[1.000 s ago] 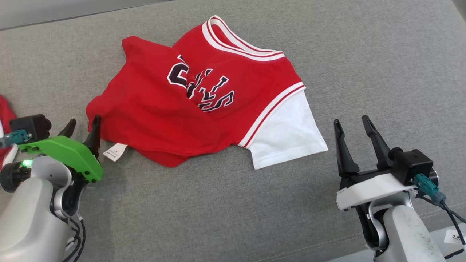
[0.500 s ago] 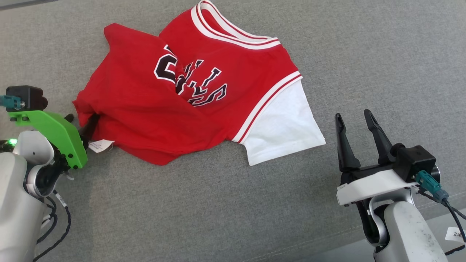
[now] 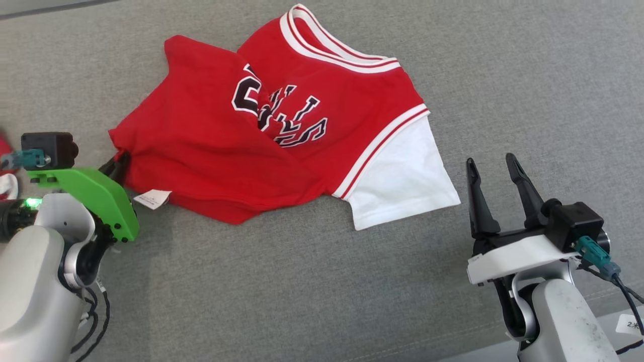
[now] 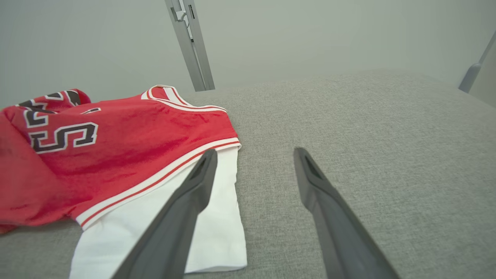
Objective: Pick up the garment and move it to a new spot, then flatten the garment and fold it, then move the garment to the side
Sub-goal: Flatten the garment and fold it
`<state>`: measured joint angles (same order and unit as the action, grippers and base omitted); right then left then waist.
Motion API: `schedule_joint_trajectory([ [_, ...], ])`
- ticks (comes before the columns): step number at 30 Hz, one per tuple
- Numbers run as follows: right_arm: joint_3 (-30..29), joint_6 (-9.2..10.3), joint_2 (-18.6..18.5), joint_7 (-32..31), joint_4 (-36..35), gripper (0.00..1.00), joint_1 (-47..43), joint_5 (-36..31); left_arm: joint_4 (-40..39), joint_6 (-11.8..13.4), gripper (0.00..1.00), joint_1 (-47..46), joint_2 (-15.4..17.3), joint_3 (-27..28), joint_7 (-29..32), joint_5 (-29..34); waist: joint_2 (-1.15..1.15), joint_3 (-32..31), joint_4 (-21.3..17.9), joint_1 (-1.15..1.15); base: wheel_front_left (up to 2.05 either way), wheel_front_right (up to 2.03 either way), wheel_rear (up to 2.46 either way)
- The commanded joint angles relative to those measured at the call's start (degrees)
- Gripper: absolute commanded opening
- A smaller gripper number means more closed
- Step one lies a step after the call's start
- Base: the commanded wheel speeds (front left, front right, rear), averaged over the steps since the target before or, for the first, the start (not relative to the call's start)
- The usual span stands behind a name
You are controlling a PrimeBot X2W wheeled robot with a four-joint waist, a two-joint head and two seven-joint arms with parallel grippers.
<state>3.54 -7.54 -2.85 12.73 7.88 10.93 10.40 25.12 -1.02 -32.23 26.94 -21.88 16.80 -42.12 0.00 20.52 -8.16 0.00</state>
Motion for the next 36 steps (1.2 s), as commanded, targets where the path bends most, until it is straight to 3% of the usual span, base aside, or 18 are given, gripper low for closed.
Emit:
schedule_joint_trajectory([
  [1, 0.0, 0.1, -0.1, 0.3, 0.2, 1.0, -0.5, 0.1, -1.7, 1.5, 0.0, 1.8, 0.1, 0.8, -1.5, 0.7, 0.0, -1.9, 1.9, 0.0, 0.0, 0.0, 0.0],
  [12, -0.1, 0.1, -0.1, -0.1, 0.7, 1.0, -1.6, 0.6, -25.6, 16.3, 0.0, 17.6, -1.6, 3.4, -7.1, 3.3, 0.0, -5.9, 5.5, 0.0, 0.0, 0.0, 0.0],
  [13, -0.3, 0.1, -0.1, 0.0, 0.8, 1.0, -1.7, 0.6, -26.6, 17.0, 0.41, 19.4, -2.3, 3.6, -7.9, 2.9, 0.0, -6.1, 5.7, 0.0, 0.0, 0.0, 0.0],
  [14, -0.3, 0.1, -0.1, 0.0, 0.8, 1.0, -1.8, 0.6, -27.0, 17.3, 1.0, 20.7, -2.8, 3.7, -8.4, 2.5, 0.0, -6.2, 5.7, 0.0, 0.0, 0.0, 0.0],
  [23, -2.2, 0.1, -0.1, 0.4, 0.9, 1.0, -1.9, 0.3, -21.1, 14.6, 1.0, 24.9, -5.5, 4.7, -19.1, 2.3, 0.0, -7.9, 5.7, 0.0, 0.0, 0.0, 0.0],
  [29, -3.9, 0.1, -0.1, 0.4, 1.0, 1.0, -2.9, 0.0, -19.5, 10.5, 1.0, 25.6, -7.1, 6.4, -29.8, 3.3, 0.0, -10.4, 6.0, 0.0, 0.0, 0.0, 0.0],
  [36, -5.5, 0.1, -0.1, -0.6, 0.9, 1.0, -4.6, -0.6, -21.8, 5.0, 1.0, 26.7, -10.3, 9.8, -32.0, 9.7, 0.0, -13.2, 6.8, 0.0, 0.0, 0.0, 0.0],
])
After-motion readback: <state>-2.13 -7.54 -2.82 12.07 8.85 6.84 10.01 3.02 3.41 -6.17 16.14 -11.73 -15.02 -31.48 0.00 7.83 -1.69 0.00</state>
